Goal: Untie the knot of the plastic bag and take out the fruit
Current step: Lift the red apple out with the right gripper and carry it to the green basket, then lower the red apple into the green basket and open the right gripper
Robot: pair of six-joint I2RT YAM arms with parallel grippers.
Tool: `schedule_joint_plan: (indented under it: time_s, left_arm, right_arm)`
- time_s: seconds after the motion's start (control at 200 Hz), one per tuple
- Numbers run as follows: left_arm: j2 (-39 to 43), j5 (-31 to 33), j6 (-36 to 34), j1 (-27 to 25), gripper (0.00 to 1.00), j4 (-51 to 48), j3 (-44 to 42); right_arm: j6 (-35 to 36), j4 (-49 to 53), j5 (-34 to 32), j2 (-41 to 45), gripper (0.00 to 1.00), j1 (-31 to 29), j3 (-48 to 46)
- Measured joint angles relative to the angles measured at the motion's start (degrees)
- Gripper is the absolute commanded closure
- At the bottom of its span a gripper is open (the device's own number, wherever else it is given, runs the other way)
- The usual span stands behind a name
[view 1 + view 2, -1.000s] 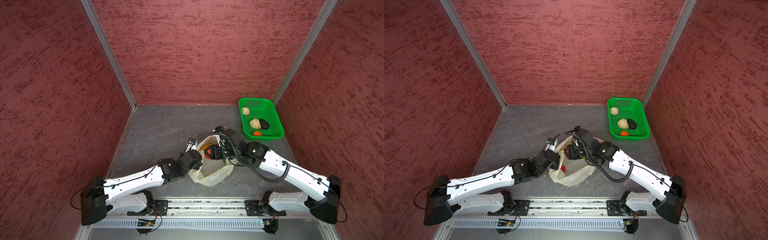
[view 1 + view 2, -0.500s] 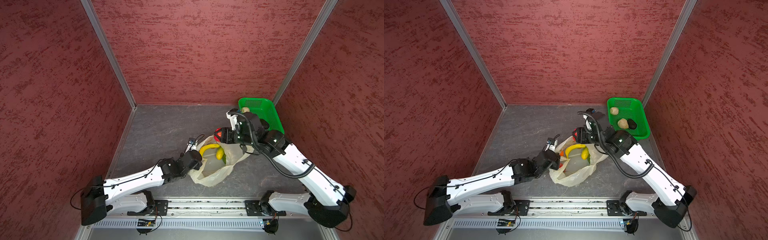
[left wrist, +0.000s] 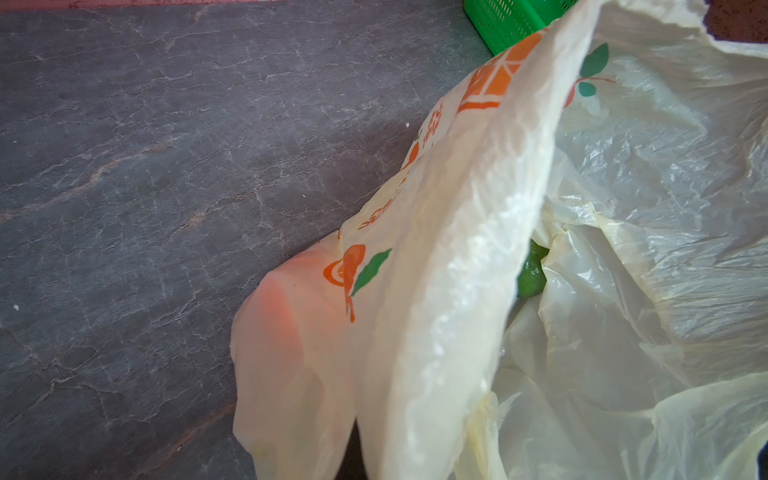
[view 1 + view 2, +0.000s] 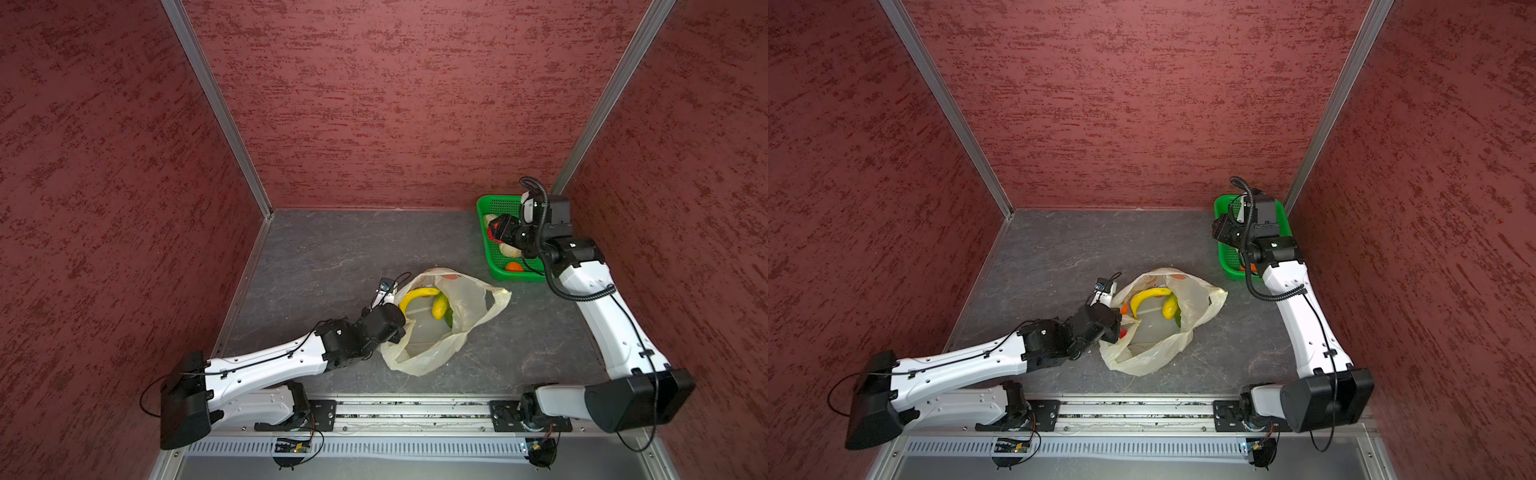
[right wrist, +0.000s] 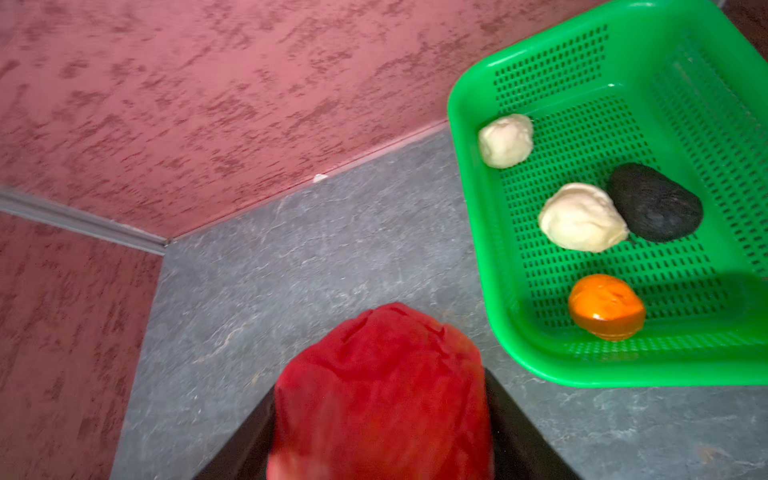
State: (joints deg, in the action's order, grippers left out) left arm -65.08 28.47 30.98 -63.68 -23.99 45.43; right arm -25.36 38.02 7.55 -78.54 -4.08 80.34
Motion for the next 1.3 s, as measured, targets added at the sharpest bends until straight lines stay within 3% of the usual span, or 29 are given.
schedule_joint_plan:
  time_s: [0.356, 0.591, 0.741, 1.067, 1.302]
  left_arm:
    - [0.0, 0.2, -1.9, -0.6, 1.00, 0.4, 0.0]
    - [0.0, 0.1, -2.3, -0.6, 1.00, 0.8, 0.0]
    - [-0.6, -0.2, -2.3, -0.5, 1.00, 0.9, 0.0]
    - [-1.3, -0.5, -1.9, -0.5, 1.00, 1.3, 0.0]
    - [-0.8, -0.8, -2.4, -0.5, 1.00, 1.8, 0.0]
  right_arm:
    - [-0.7, -11.3, 1.2, -19.5, 0.50, 9.7, -3.0]
    - [-0.6, -12.9, 1.7, -27.8, 0.25, 11.5, -1.0]
    - [-0.5, -12.5, 1.7, -28.3, 0.15, 11.5, -0.1]
    - [0.7, -10.7, 1.7, -28.0, 0.06, 11.4, 1.8]
    - [1.5, -8.0, 2.3, -20.2, 0.02, 11.1, 0.7]
